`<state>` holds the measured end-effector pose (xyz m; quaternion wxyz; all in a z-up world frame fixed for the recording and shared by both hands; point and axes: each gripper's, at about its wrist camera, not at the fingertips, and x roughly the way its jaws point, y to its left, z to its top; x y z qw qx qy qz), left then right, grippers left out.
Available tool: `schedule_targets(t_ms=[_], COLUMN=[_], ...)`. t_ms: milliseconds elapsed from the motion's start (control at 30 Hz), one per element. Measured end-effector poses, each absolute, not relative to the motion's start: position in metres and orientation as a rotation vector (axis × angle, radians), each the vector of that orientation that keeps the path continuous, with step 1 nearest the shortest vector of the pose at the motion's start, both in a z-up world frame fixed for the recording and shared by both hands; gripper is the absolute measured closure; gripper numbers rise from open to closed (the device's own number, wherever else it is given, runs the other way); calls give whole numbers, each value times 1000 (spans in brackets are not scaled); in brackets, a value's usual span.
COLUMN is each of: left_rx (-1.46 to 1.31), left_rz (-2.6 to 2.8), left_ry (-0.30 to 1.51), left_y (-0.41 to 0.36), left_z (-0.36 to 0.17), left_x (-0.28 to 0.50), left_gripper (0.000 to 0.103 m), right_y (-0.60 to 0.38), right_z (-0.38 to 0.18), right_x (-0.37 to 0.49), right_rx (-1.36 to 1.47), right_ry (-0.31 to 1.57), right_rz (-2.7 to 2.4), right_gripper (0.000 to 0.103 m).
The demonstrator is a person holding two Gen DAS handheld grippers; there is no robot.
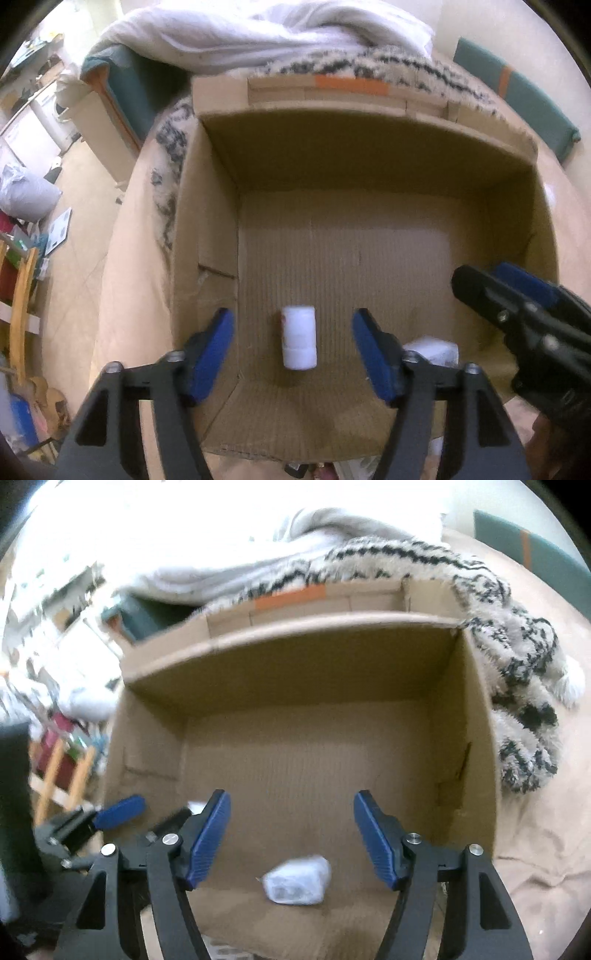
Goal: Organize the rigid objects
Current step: 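Carry the pill bottle and charger into the box and open both tools, then withdraw both tools from the box back toward the remaining items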
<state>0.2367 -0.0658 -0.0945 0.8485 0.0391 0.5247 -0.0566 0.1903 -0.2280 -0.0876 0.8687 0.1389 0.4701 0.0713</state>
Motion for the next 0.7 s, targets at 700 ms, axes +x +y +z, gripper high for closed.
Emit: schedule_targets(t_ms=[700], left_rx=[25], left_rz=[-104], left_ry=[980], left_y=[-40], left_z=[-45], left_x=[211], left_gripper=[33], right_y=[-247], right_z=[-60], right_x=[154], right_rx=[364], right_ry=[932], right_rz=[147], right_gripper=[5])
